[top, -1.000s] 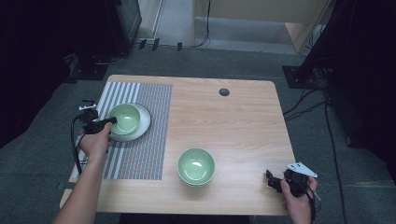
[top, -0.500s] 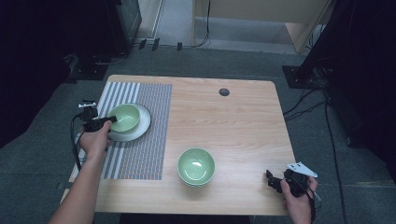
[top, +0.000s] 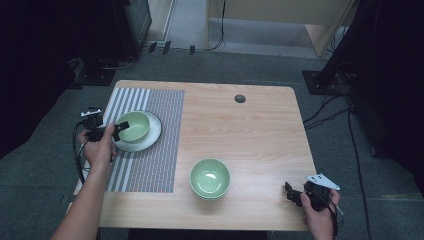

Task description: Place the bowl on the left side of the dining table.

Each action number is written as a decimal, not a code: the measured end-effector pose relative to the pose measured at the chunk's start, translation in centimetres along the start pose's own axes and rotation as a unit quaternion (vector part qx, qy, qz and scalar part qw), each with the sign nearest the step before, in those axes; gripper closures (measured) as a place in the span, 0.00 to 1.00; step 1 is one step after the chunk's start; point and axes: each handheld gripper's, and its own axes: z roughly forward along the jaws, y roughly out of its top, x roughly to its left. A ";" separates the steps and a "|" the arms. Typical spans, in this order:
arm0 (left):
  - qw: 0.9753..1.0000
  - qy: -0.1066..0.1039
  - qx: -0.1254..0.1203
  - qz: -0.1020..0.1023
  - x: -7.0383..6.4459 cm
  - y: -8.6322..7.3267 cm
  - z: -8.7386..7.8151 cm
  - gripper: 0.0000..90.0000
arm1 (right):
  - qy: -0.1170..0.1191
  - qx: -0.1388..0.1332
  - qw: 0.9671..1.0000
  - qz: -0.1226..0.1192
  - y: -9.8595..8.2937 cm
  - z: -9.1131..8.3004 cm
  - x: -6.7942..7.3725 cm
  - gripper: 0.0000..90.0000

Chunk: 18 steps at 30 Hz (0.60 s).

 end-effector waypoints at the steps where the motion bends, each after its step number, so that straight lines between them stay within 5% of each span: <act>1: 1.000 0.000 -0.002 -0.001 -0.1 0.0 -0.1 0.32 | 0.000 0.000 1.000 -0.001 0.0 0.0 0.0 0.09; 9: 0.998 0.028 -0.048 0.012 -0.1 -0.1 -1.4 0.19 | 0.000 0.000 1.000 0.000 0.0 0.0 0.0 0.09; 13: 0.998 0.007 -0.051 0.028 -0.2 0.0 -1.8 0.19 | 0.000 0.000 1.000 0.000 0.0 0.0 0.0 0.09; 18: 0.997 0.005 -0.053 0.049 -0.8 -0.2 -2.3 0.19 | 0.000 0.000 1.000 0.000 0.0 0.0 0.0 0.09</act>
